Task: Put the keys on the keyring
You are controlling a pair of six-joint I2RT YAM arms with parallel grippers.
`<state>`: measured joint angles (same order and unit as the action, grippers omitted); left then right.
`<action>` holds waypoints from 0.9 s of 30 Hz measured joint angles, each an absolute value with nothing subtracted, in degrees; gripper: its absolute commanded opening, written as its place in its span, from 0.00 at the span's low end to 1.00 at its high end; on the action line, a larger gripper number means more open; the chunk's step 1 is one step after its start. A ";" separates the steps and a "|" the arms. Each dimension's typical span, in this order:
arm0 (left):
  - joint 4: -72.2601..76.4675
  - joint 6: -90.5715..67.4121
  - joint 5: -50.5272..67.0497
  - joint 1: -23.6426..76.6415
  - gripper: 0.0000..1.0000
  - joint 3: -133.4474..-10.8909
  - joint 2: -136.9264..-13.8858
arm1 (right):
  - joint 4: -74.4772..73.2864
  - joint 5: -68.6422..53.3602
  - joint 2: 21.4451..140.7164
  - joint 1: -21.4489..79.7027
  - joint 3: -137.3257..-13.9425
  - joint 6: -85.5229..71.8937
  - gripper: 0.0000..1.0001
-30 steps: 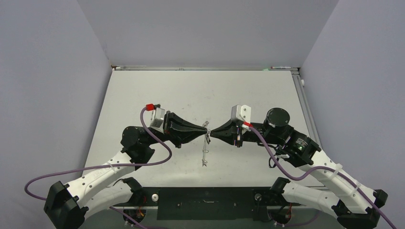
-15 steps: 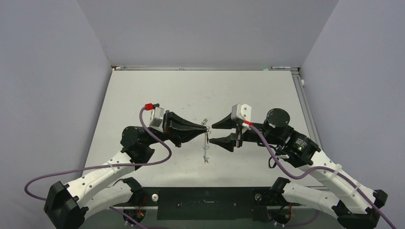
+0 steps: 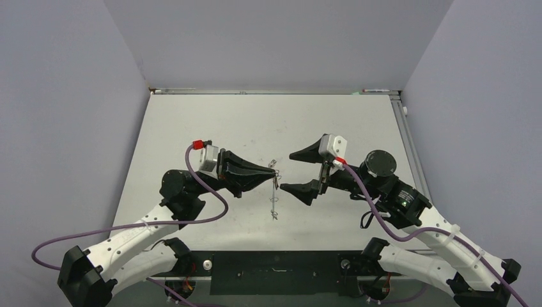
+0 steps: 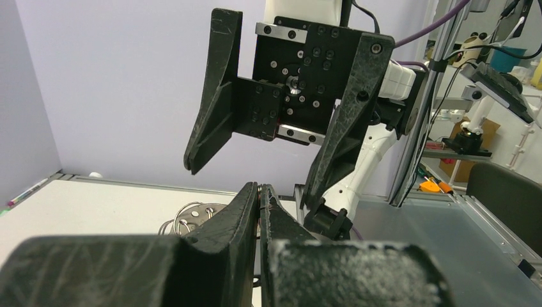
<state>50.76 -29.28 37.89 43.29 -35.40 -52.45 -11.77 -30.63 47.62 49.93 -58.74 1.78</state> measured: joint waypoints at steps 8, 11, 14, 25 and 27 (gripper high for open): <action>46.72 -25.54 36.21 43.29 0.00 -35.40 -50.06 | -6.96 -27.16 45.34 49.93 -55.86 -2.92 0.77; 44.77 -23.68 35.35 43.29 0.00 -35.40 -49.36 | -5.48 -25.21 43.72 49.93 -53.15 -3.99 0.77; 42.41 -21.43 34.26 43.29 0.00 -35.40 -48.84 | -2.76 -21.41 41.54 49.93 -50.09 -4.49 0.77; 32.77 -11.90 27.38 43.29 0.00 -35.42 -46.70 | 0.99 -9.78 35.20 49.93 -44.36 -9.85 0.78; 31.27 -10.96 26.50 43.29 0.00 -35.42 -46.72 | 1.63 -9.87 32.23 49.93 -41.76 -10.22 0.78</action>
<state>31.27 -10.96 26.50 43.29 -35.42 -46.72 1.63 -9.87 32.23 49.93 -41.76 -10.22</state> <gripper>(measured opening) 0.006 0.794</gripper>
